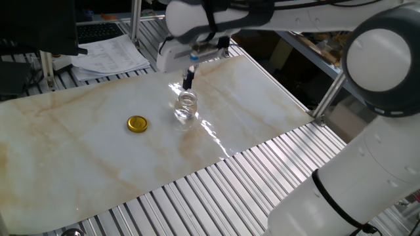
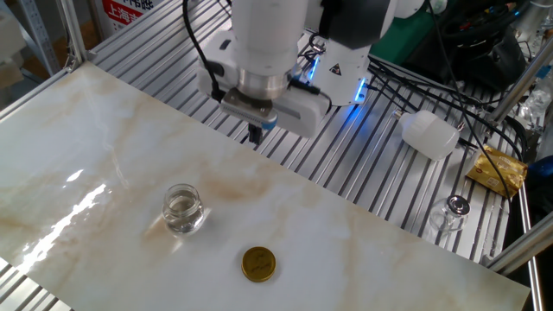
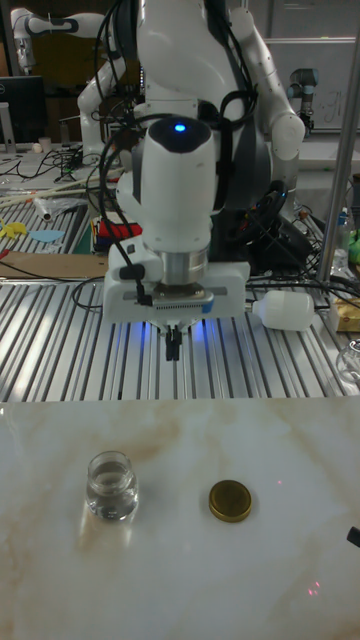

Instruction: Screw the lid onto the jar

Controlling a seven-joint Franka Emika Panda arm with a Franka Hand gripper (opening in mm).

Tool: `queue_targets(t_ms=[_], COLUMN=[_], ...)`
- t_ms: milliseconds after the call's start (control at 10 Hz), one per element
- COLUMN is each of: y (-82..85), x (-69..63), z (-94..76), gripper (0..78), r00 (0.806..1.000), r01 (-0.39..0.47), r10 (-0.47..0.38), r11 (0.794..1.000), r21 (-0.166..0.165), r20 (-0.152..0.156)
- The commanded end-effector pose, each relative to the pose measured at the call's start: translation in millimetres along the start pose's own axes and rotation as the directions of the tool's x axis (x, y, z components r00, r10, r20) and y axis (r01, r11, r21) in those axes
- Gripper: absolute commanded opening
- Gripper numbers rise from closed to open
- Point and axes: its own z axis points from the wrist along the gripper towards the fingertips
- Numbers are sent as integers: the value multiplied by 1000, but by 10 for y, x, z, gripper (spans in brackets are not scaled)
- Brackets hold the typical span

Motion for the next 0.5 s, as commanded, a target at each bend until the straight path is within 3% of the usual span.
queue_targets(t_ms=[100, 300, 500], y=[17, 40, 204], x=[-51, -58, -38], z=[99, 80, -13], gripper=[0, 0, 0], r00=[1000, 999, 995], r01=[-26, -41, -93], r10=[26, 41, 93], r11=[1000, 999, 996], r21=[-10, -9, -6], r20=[12, 12, 27])
